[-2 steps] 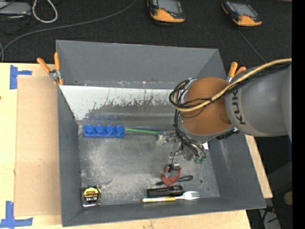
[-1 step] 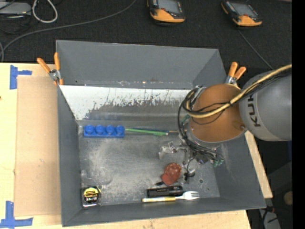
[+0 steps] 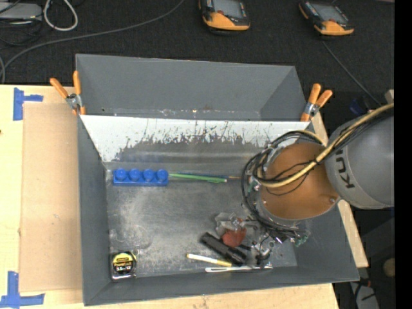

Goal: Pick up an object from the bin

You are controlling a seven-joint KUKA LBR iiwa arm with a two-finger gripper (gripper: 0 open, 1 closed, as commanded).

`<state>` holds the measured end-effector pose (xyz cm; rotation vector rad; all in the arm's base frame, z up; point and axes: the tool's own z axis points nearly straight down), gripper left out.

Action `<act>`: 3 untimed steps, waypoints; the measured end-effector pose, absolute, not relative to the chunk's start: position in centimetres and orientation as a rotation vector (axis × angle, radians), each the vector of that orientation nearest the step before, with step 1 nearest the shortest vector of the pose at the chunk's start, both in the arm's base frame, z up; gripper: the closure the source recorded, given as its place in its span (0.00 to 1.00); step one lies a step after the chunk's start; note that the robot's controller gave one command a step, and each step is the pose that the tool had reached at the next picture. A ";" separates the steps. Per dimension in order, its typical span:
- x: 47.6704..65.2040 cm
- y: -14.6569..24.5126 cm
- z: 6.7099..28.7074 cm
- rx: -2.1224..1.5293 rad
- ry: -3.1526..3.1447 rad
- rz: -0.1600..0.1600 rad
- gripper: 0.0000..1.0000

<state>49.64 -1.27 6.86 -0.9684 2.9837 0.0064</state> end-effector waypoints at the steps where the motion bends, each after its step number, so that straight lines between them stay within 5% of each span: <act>1: 50.3 1.1 7.0 -1.444 2.783 0.003 1.00; 3: 50.2 1.1 7.8 -1.441 2.786 0.006 1.00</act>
Offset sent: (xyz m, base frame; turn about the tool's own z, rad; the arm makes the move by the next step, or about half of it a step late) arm 0.0000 0.0000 0.0000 0.0000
